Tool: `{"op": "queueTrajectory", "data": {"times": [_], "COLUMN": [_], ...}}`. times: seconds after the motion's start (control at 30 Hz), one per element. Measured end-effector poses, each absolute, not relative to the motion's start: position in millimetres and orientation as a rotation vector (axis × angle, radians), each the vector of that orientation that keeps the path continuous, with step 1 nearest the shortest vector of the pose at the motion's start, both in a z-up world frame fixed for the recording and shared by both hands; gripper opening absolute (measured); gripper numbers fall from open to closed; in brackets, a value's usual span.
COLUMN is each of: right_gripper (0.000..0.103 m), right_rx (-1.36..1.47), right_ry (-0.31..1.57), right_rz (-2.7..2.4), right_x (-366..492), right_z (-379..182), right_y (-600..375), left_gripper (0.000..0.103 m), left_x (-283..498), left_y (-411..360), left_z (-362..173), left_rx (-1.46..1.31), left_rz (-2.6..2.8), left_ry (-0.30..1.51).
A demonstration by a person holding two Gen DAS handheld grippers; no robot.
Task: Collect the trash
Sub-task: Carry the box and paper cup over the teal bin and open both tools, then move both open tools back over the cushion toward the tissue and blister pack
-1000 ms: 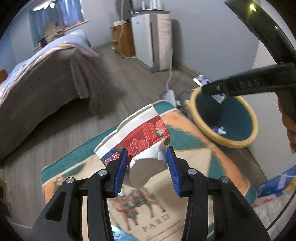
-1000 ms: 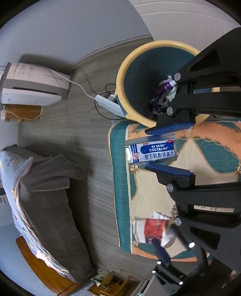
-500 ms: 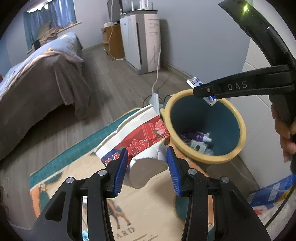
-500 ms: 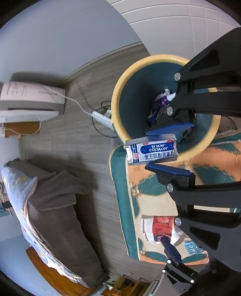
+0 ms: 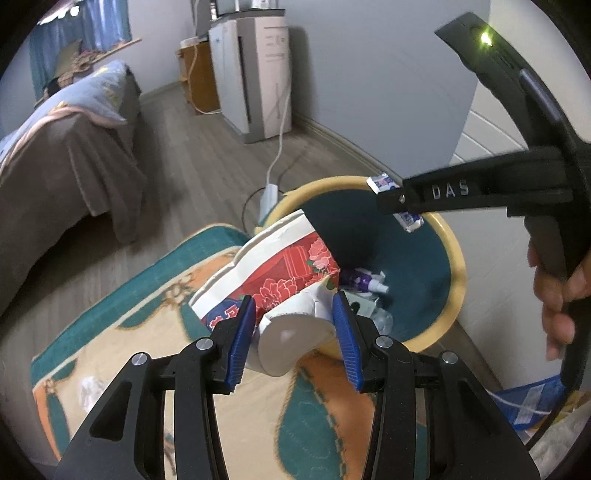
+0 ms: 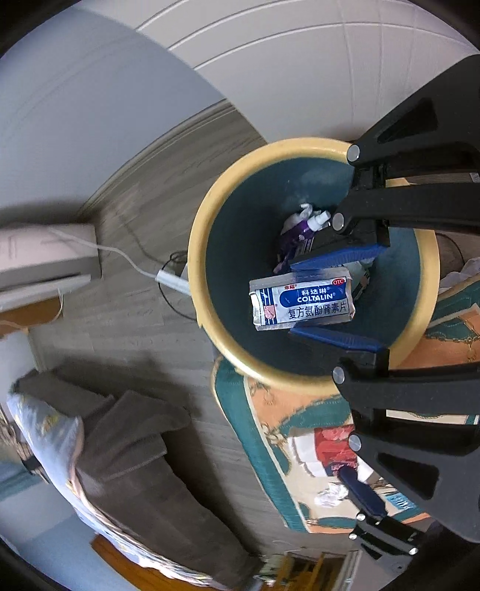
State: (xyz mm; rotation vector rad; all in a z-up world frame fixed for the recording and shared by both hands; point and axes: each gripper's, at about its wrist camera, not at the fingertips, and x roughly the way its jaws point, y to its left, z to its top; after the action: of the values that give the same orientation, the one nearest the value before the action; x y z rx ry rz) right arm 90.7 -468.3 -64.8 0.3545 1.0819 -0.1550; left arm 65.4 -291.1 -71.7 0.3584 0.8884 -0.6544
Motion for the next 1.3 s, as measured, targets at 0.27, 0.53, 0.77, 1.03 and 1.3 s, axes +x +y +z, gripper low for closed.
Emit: {"op": "queueTrajectory", "data": {"times": [0.27,0.53,0.77,1.03,1.3], "right_gripper": [0.032,0.033,0.06,0.091,0.097], "right_rx": [0.343,0.359,0.36,0.275,0.219], "right_ry": [1.072,1.015,1.031,1.044,1.021], "right_rz": [-0.276,-0.351,-0.324,-0.249,-0.182], "right_x": [82,75,82,94,101], "right_z": [-68,-59,-60,-51,-33], "right_y": [-490,-502,-493,-453,-407], "left_gripper": [0.045,0.047,0.072,0.087,0.091], "left_x": [72,72,76,78,81], "left_y": [-327,-356,-339,-279,-187], "left_z": [-84,-73,-70,-50,-30], "left_rx": [0.413,0.425,0.41,0.333,0.265], "left_rz": [-0.668,-0.697,-0.651,-0.566,-0.425], "left_ry": [0.901,0.84,0.841,0.83,0.833]}}
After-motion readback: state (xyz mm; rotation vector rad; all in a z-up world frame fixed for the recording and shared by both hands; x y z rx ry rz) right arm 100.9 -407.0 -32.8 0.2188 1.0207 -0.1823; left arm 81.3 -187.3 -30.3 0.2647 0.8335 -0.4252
